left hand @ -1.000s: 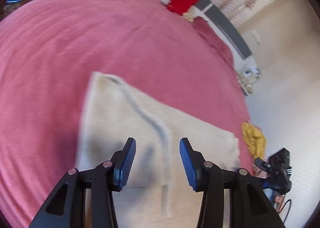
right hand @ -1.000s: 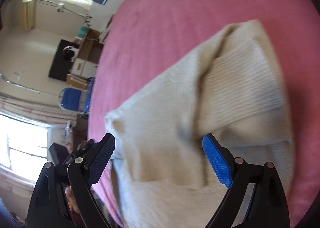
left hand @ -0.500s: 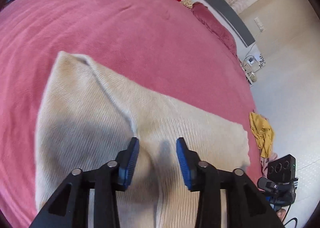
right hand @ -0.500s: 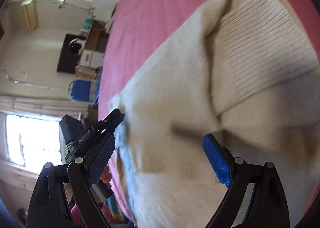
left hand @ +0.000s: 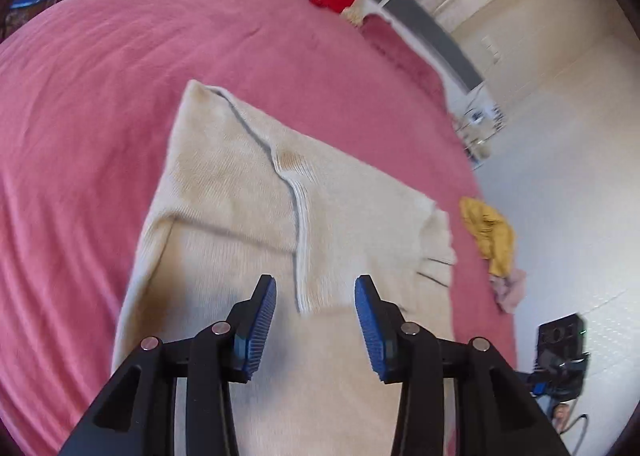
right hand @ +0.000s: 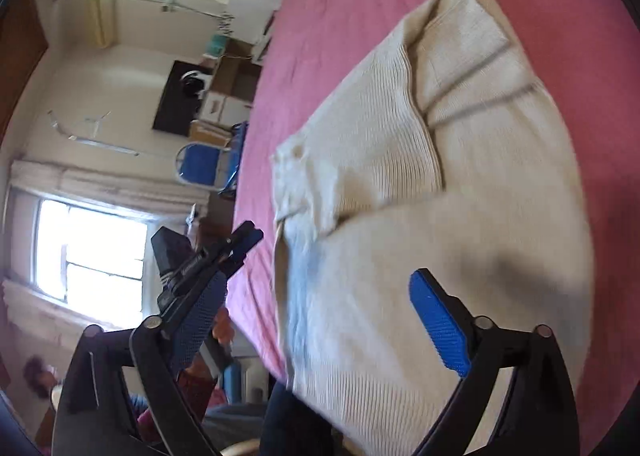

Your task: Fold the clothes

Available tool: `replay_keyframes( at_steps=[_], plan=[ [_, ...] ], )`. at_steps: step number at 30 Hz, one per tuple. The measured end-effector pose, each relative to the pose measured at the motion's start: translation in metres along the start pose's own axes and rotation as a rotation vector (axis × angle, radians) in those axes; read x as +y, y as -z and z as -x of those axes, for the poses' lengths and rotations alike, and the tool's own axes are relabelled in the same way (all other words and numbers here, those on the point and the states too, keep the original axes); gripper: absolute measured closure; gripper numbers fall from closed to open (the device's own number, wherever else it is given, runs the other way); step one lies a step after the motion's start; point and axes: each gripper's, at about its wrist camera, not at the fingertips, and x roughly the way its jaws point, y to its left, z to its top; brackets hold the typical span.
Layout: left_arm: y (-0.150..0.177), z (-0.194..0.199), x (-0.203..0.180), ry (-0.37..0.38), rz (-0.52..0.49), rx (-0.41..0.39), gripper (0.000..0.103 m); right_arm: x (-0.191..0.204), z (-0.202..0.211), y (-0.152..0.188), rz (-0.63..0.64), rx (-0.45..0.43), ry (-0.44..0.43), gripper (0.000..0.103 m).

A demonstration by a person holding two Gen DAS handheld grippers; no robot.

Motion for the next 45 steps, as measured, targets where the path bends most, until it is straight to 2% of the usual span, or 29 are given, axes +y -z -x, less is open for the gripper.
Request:
replay_keyframes(
  at_steps=[2,4,6,8,10,12,14,16,17,18,19,21,22,24,27,30,35,37,40,45],
  plan=[
    [0.033,0.027,0.013,0.006,0.001,0.005,0.060,-0.005,0.017,0.036,-0.005,0.012,0.001,0.005],
    [0.076,0.057,0.033,-0.014,-0.009,0.002,0.060,-0.013,0.023,0.063,-0.044,0.007,0.057,0.005],
    [0.111,0.072,0.051,-0.065,-0.016,0.031,0.060,-0.041,0.039,0.091,-0.132,-0.005,0.079,0.005],
    [0.135,0.083,0.074,-0.108,0.020,0.051,0.059,-0.070,0.056,0.118,-0.201,-0.039,0.096,0.005],
    [0.157,0.093,0.096,-0.143,0.064,0.066,0.060,-0.089,0.065,0.133,-0.254,-0.081,0.013,0.005],
    [0.167,0.099,0.114,-0.130,0.135,0.058,0.059,-0.098,0.075,0.137,-0.264,-0.147,-0.004,0.005],
    [0.174,0.103,0.129,-0.129,0.191,0.055,0.059,-0.099,0.069,0.133,-0.270,-0.173,-0.012,0.008],
    [0.178,0.103,0.138,-0.136,0.212,0.056,0.059,-0.098,0.061,0.127,-0.252,-0.182,0.030,0.035],
    [0.180,0.101,0.141,-0.147,0.223,0.062,0.059,-0.099,0.055,0.125,-0.252,-0.166,0.050,0.040],
    [0.182,0.100,0.144,-0.155,0.230,0.068,0.059,-0.097,0.045,0.123,-0.242,-0.139,0.077,0.056],
    [0.184,0.098,0.145,-0.156,0.227,0.074,0.059,-0.096,0.034,0.121,-0.232,-0.112,0.105,0.067],
    [0.188,0.096,0.147,-0.156,0.220,0.085,0.059,-0.094,0.016,0.118,-0.216,-0.065,0.154,0.067],
    [0.189,0.097,0.146,-0.152,0.214,0.083,0.059,-0.098,0.020,0.119,-0.227,-0.080,0.142,0.065],
    [0.191,0.099,0.144,-0.142,0.206,0.079,0.059,-0.096,0.034,0.122,-0.249,-0.132,0.051,0.065],
    [0.191,0.097,0.143,-0.139,0.201,0.078,0.059,-0.091,0.049,0.124,-0.221,-0.140,0.079,0.061],
    [0.193,0.093,0.142,-0.147,0.191,0.084,0.059,-0.099,0.049,0.124,-0.221,-0.107,0.167,0.060],
    [0.192,0.087,0.139,-0.168,0.170,0.102,0.059,-0.105,0.031,0.127,-0.196,-0.053,0.173,0.061],
    [0.191,0.087,0.139,-0.171,0.165,0.106,0.059,-0.097,0.022,0.126,-0.152,-0.033,0.225,0.078],
    [0.190,0.085,0.140,-0.177,0.155,0.114,0.059,-0.087,0.013,0.124,-0.112,-0.031,0.279,0.093],
    [0.189,0.086,0.142,-0.171,0.164,0.117,0.066,-0.074,0.004,0.124,-0.060,-0.012,0.367,0.096]
  ],
)
